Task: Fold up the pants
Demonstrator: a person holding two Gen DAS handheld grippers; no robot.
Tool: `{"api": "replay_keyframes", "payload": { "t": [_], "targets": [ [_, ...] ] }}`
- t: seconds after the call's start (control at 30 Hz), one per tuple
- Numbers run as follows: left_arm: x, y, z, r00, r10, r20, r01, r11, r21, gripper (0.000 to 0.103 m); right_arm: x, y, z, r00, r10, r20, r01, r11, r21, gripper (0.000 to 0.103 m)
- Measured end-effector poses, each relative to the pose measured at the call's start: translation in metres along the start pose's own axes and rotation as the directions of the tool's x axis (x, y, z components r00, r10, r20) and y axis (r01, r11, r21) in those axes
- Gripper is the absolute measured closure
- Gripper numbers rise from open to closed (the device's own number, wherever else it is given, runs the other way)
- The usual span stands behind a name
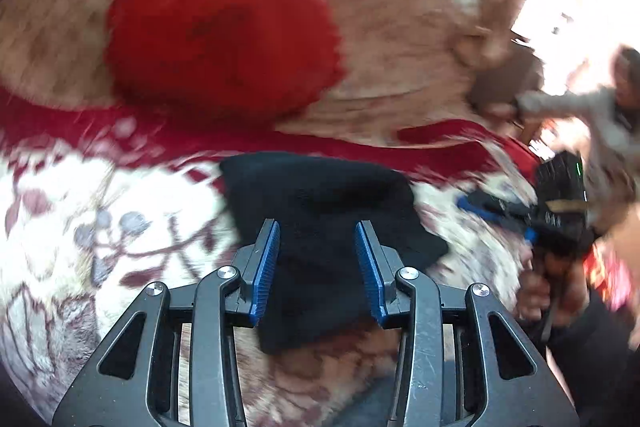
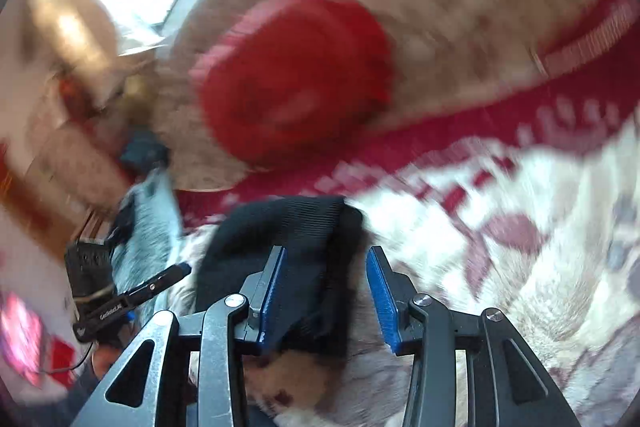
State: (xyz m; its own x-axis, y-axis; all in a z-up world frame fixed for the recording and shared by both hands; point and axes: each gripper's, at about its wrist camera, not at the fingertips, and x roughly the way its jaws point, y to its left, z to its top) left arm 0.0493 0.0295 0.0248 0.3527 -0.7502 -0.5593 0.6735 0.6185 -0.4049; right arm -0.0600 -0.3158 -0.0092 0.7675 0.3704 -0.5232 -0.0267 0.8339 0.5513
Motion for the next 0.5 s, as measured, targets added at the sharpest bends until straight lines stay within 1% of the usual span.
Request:
{"api": "replay_keyframes", "payload": {
  "t": [0.03,0.07,0.1,0.13,0.17,0.2,0.23,0.27,0.3,0.33,0.4,0.47,0.5],
  "targets": [
    [0.003,-0.006,-0.008,1.000,-0.013,-0.015,0.014,0.999,0.038,0.065,-0.006,0.019,-0.004,0.999,0.032,0.009,-0.031,0.997,-0.070,0.063],
    [0.008,-0.005,-0.015,0.999,-0.017,-0.043,0.019,0.999,0.045,0.065,-0.006,0.033,-0.006,0.999,0.045,0.004,-0.044,0.992,-0.117,0.063],
    [0.022,-0.001,-0.023,0.995,-0.004,-0.097,0.008,0.999,0.036,0.067,0.000,0.054,-0.013,0.999,0.038,-0.019,-0.041,0.977,-0.208,0.063],
    [0.032,0.003,-0.030,0.992,0.015,-0.124,-0.012,1.000,0.028,0.069,0.005,0.062,-0.016,0.999,0.014,-0.037,-0.023,0.965,-0.259,0.065],
    [0.042,0.007,-0.034,0.988,0.025,-0.150,-0.022,1.000,0.022,0.069,0.021,0.074,-0.024,0.995,-0.067,-0.070,0.040,0.940,-0.338,0.067],
    [0.048,0.009,-0.038,0.988,0.028,-0.152,-0.024,0.999,0.022,0.069,0.040,0.076,-0.030,0.983,-0.144,-0.114,0.092,0.923,-0.375,0.068],
    [0.050,0.008,-0.039,0.989,0.020,-0.148,-0.016,1.000,0.024,0.069,0.053,0.075,-0.038,0.967,-0.207,-0.149,0.132,0.906,-0.403,0.072],
    [0.051,0.005,-0.037,0.988,0.027,-0.154,-0.022,0.999,0.036,0.069,0.068,0.070,-0.050,0.936,-0.311,-0.165,0.206,0.862,-0.463,0.073],
    [0.051,0.001,-0.037,0.986,0.043,-0.162,-0.033,0.998,0.062,0.069,0.075,0.067,-0.061,0.924,-0.362,-0.127,0.247,0.815,-0.525,0.073],
    [0.052,-0.004,-0.034,0.984,0.055,-0.170,-0.040,0.995,0.093,0.069,0.073,0.066,-0.062,0.931,-0.349,-0.109,0.246,0.818,-0.520,0.073],
    [0.047,-0.012,-0.026,0.984,0.045,-0.172,-0.025,0.992,0.121,0.069,0.070,0.062,-0.058,0.930,-0.354,-0.100,0.263,0.830,-0.492,0.072],
    [0.031,-0.017,-0.005,0.995,0.027,-0.092,-0.016,0.992,0.122,0.069,0.064,0.056,-0.055,0.934,-0.340,-0.113,0.254,0.850,-0.461,0.072],
    [0.029,-0.018,0.003,0.998,0.020,-0.062,-0.013,0.994,0.112,0.069,0.056,0.058,-0.052,0.941,-0.322,-0.101,0.248,0.863,-0.439,0.072]
  ]
}}
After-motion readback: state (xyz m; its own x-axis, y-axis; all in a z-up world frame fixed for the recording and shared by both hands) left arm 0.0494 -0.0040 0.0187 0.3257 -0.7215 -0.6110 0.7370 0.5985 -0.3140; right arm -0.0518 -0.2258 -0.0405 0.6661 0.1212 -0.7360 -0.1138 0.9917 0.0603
